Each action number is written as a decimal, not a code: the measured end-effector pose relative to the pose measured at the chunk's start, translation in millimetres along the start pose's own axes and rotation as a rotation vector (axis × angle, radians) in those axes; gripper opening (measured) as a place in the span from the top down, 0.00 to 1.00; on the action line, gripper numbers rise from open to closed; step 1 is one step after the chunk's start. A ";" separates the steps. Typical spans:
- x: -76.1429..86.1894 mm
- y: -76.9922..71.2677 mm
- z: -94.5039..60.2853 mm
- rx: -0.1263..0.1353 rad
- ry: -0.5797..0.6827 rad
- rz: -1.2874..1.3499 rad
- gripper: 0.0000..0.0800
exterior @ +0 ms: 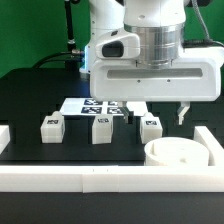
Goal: Assemble stool
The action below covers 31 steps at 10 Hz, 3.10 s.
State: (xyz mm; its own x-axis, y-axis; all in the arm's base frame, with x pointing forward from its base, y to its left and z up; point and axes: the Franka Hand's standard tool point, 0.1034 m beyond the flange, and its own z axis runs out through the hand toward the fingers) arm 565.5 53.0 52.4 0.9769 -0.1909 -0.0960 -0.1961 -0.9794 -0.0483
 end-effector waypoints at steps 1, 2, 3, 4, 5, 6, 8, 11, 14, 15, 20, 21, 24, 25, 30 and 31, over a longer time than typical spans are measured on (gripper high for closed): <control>-6.9 -0.2 7.8 0.001 -0.014 0.018 0.19; -12.8 1.9 12.5 -0.005 -0.044 -0.001 0.19; -10.9 1.3 11.1 -0.004 -0.041 -0.002 0.19; -18.0 3.9 11.7 -0.014 -0.117 -0.008 0.19; -20.7 5.2 11.7 -0.019 -0.211 -0.009 0.19; -25.4 7.3 11.3 -0.027 -0.360 -0.017 0.19; -31.2 5.5 13.9 -0.029 -0.534 -0.036 0.19; -38.1 0.8 18.0 -0.009 -0.780 -0.064 0.19; -32.8 0.1 25.0 -0.010 -0.807 -0.066 0.19; -34.7 1.2 31.0 -0.013 -0.814 -0.065 0.19; -44.4 3.1 41.8 -0.027 -0.862 -0.057 0.19; -43.8 3.1 43.1 -0.024 -0.859 -0.061 0.19; -43.4 3.5 43.5 -0.020 -0.857 -0.068 0.51; -43.3 3.5 43.4 -0.018 -0.857 -0.072 0.58; -40.7 -2.3 12.2 -0.008 -0.867 -0.105 0.58; -42.2 -5.7 -3.6 -0.009 -0.874 -0.114 0.58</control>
Offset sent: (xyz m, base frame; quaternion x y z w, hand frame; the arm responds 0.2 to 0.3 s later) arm 0.0000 0.0000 0.0000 0.0000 -0.1790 0.0000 0.9838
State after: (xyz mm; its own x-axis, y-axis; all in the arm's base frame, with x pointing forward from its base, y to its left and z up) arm 525.7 66.3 60.3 0.5753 0.0232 -0.8176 -0.0968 -0.9906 -0.0962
